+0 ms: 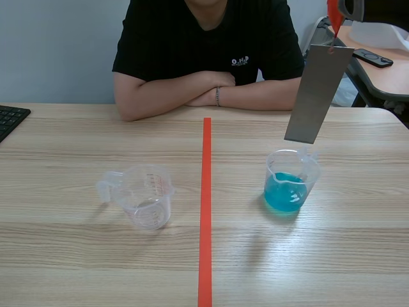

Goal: Do the redox reaction experiment.
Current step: 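Put the plate into the left beaker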

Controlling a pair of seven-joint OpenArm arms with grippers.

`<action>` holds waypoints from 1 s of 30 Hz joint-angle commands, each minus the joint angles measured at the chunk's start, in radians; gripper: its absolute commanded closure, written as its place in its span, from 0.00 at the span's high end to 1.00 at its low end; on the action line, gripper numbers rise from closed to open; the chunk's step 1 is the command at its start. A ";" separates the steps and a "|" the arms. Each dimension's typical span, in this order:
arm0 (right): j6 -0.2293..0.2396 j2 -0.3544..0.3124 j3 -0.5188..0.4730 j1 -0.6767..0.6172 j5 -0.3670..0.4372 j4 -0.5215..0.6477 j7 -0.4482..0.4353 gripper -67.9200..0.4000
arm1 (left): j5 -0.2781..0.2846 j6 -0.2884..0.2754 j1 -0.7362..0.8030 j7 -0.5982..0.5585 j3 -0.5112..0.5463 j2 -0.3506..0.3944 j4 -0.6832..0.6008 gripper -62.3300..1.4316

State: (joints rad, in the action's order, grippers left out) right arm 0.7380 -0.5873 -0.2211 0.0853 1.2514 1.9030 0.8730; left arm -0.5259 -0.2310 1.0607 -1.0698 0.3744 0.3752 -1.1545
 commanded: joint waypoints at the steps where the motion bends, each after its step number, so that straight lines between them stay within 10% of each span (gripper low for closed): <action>1: 0.008 -0.005 0.002 0.030 0.021 0.005 -0.022 0.03 | 0.008 0.002 0.003 -0.016 0.008 0.005 -0.013 0.07; 15: 0.008 0.028 0.140 0.142 0.005 0.005 -0.025 0.03 | 0.008 0.001 0.003 -0.003 0.008 0.005 -0.011 0.07; 30: 0.008 0.270 0.383 0.239 -0.206 0.004 -0.022 0.03 | 0.009 0.001 0.003 -0.003 0.008 0.005 -0.011 0.07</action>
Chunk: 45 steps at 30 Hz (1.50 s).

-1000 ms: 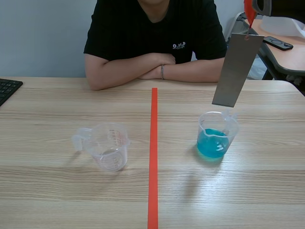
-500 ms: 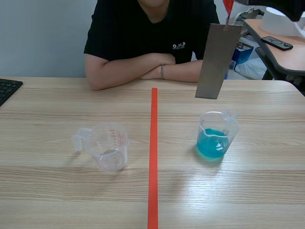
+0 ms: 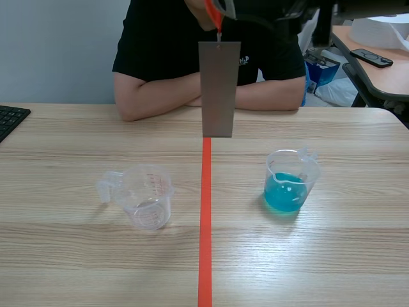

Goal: Do the redox reaction experiment.
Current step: 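Put the plate into the left beaker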

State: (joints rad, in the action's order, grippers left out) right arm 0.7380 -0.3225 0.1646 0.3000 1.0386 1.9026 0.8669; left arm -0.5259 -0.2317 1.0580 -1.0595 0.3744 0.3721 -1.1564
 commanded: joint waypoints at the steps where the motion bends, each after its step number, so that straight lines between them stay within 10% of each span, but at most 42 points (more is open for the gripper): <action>1: 0.008 0.024 0.012 0.028 -0.010 0.005 -0.016 0.03 | 0.009 0.002 0.006 -0.014 0.008 0.008 -0.009 0.07; 21: 0.008 0.293 0.253 0.035 -0.251 -0.094 -0.017 0.03 | 0.009 0.001 0.005 -0.014 0.008 0.005 -0.009 0.07; 45: 0.008 0.317 0.287 0.035 -0.394 -0.272 -0.182 0.03 | 0.009 0.001 0.006 0.039 0.008 0.005 -0.008 0.07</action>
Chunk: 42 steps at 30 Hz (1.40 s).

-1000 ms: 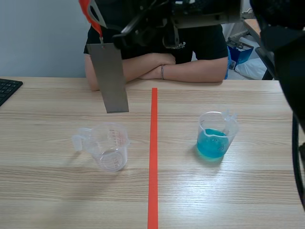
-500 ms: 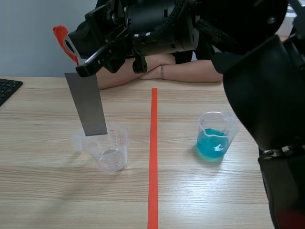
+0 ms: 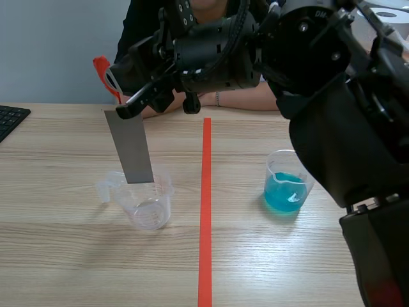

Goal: Do the redox reaction experiment.
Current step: 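Put the plate into the left beaker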

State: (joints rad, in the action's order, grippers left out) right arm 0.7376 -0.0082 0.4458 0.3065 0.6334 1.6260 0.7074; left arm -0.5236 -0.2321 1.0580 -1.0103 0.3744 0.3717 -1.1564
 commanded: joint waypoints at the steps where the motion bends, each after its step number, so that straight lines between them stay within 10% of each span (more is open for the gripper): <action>1: 0.008 0.003 0.010 0.029 -0.004 -0.006 -0.038 0.03 | 0.006 0.002 0.006 -0.011 0.008 0.006 -0.008 0.07; 19: 0.008 0.003 0.053 0.029 -0.305 -0.295 -0.392 0.03 | 0.006 0.002 0.005 -0.011 0.008 0.006 -0.008 0.07; 27: 0.008 0.003 0.053 0.040 -0.343 -0.312 -0.410 0.03 | 0.006 0.002 0.005 -0.011 0.008 0.006 -0.008 0.07; 36: 0.008 0.003 0.093 0.046 -0.343 -0.312 -0.407 0.21 | 0.006 0.002 0.005 -0.011 0.008 0.006 -0.008 0.07; 42: 0.008 0.002 0.183 0.045 -0.342 -0.312 -0.404 0.55 | 0.006 0.002 0.005 -0.011 0.008 0.006 -0.008 0.07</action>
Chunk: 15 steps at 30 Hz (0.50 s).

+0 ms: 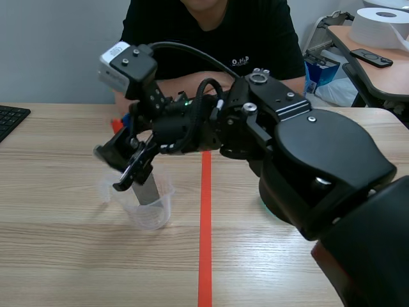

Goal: Do the redox reaction experiment.
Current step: 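Put the plate into the left beaker, then return to the home posture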

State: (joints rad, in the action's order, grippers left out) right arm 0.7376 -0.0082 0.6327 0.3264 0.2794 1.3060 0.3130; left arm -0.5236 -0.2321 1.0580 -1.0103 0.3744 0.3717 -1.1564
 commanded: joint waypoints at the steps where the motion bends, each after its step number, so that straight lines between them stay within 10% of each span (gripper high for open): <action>1: 0.008 0.002 0.008 0.025 0.013 0.008 -0.010 0.61 | 0.006 0.002 0.005 -0.011 0.008 0.006 -0.008 0.07; 8: 0.008 0.002 0.036 0.018 0.070 0.009 -0.009 1.00 | 0.006 0.002 0.005 -0.011 0.008 0.006 -0.008 0.07; 15: 0.008 -0.007 0.036 0.016 0.095 0.009 -0.025 1.00 | 0.006 0.002 0.005 -0.011 0.008 0.006 -0.008 0.07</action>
State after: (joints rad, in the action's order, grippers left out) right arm 0.7376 -0.0090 0.6754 0.3260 0.3592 1.3060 0.3111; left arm -0.5236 -0.2321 1.0580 -1.0103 0.3744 0.3717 -1.1564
